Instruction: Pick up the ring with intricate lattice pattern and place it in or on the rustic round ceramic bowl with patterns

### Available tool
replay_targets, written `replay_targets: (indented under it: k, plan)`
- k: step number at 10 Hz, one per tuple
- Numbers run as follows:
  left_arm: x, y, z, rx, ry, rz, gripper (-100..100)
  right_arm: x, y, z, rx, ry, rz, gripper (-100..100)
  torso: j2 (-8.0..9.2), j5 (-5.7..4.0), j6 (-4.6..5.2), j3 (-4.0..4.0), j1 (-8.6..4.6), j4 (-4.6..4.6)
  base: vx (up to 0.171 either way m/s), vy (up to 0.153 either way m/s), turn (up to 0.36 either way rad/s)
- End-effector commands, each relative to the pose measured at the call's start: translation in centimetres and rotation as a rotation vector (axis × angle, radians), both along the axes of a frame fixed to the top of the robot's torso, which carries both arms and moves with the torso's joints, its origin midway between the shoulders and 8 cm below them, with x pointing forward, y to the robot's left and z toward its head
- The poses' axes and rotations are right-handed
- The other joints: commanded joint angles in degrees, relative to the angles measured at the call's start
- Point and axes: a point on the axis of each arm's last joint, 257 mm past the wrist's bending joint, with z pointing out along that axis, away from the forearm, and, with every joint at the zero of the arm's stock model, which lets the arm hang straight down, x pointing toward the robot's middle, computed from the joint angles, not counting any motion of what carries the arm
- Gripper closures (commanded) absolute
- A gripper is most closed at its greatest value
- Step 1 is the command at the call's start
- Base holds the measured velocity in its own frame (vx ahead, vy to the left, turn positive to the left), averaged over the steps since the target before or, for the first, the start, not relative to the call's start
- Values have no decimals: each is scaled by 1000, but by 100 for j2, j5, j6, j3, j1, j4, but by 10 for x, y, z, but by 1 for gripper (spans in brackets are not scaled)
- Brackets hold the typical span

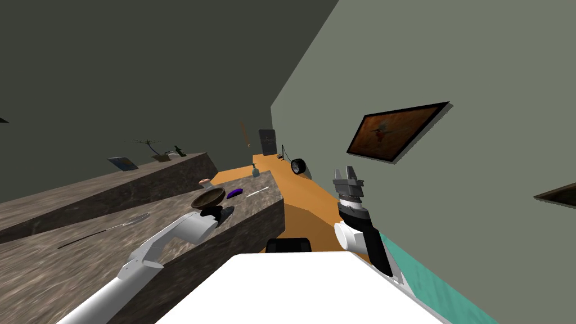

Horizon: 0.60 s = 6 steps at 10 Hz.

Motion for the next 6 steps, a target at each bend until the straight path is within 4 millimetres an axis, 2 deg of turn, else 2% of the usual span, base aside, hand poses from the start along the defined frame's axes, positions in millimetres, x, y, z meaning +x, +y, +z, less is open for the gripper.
replay_targets:
  k: [1, 2, 3, 5, 6]
  plan:
    - [0, 0, 0, 0, 0, 0, 100, 0, 0, 0, 0, 0, 0, 0, 0, 0, 0, 0, 0, 0, 0, 0, 0]
    - [0, 0, 0, 0, 0, 0, 0, 0, 0, 0, 0, 0, 0, 0, 0, 0, 0, 0, 0, 0, 0, 0, 0]
    - [0, -4, 9, 0, -1, -9, 100, 0, 0, 0, 0, 0, 0, 0, 0, 0, -1, 0, 0, 0, -3, -6, 65]
    - [1, -5, 10, 0, -3, -11, 100, 0, 0, 0, 0, 0, 0, 0, 5, -2, -4, 3, -6, 1, -5, -9, 43]
    - [1, -5, 10, 0, -2, -11, 0, 0, 0, 0, 0, 0, 0, 0, 3, -1, -2, 2, -4, 0, 0, 0, 0]
